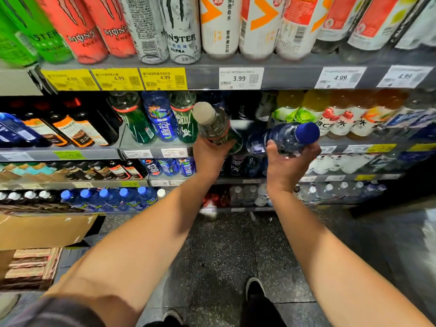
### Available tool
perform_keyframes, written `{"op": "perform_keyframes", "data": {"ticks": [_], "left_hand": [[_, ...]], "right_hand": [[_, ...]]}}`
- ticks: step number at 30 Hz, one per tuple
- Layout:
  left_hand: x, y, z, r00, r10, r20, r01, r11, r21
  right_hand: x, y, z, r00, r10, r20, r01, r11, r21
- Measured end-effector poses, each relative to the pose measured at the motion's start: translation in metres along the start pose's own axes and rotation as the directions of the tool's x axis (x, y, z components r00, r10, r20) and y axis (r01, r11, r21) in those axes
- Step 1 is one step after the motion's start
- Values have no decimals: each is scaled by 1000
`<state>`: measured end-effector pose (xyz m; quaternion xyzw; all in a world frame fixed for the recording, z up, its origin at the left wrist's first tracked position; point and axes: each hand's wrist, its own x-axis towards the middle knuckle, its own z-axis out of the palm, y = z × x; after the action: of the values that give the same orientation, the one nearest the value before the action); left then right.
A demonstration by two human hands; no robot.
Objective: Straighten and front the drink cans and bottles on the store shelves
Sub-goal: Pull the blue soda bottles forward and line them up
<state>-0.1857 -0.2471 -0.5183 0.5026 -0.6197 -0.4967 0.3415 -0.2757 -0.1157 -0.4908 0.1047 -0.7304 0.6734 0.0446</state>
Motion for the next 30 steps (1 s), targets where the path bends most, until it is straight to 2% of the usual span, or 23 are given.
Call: {"op": "perform_keyframes", "data": {"ticks": [5, 10, 14, 19, 24, 26, 28, 30], "left_hand": [[5, 36, 48, 996, 31, 78, -36, 998, 55], [6, 39, 82, 999, -33, 40, 29, 995, 94], [17, 44, 96, 999, 4, 44, -14, 970, 243], [26, 52, 113, 988, 10, 156, -66, 932, 356], [25, 41, 101, 970, 69, 231, -137, 947, 290], [22, 26, 85, 984, 94, 151, -120, 977, 179], [18, 13, 66, 986, 153, -61, -150, 987, 56], [17, 3, 48, 949, 186, -253, -176, 982, 61]], "right_hand": [[7, 6, -27, 999, 44, -25, -44, 999, -1], [22, 6, -42, 999, 25, -31, -25, 999, 28], [33, 5, -48, 1000, -6, 2, 6, 1000, -10], [36, 6, -44, 1000, 24, 13, -24, 1000, 5], [31, 9, -42, 997, 72, 31, -72, 997, 9], [25, 8, -40, 996, 83, 45, -83, 996, 18], [19, 7, -38, 995, 89, 43, -90, 996, 20], [12, 6, -35, 995, 93, 47, -93, 996, 6]]}}
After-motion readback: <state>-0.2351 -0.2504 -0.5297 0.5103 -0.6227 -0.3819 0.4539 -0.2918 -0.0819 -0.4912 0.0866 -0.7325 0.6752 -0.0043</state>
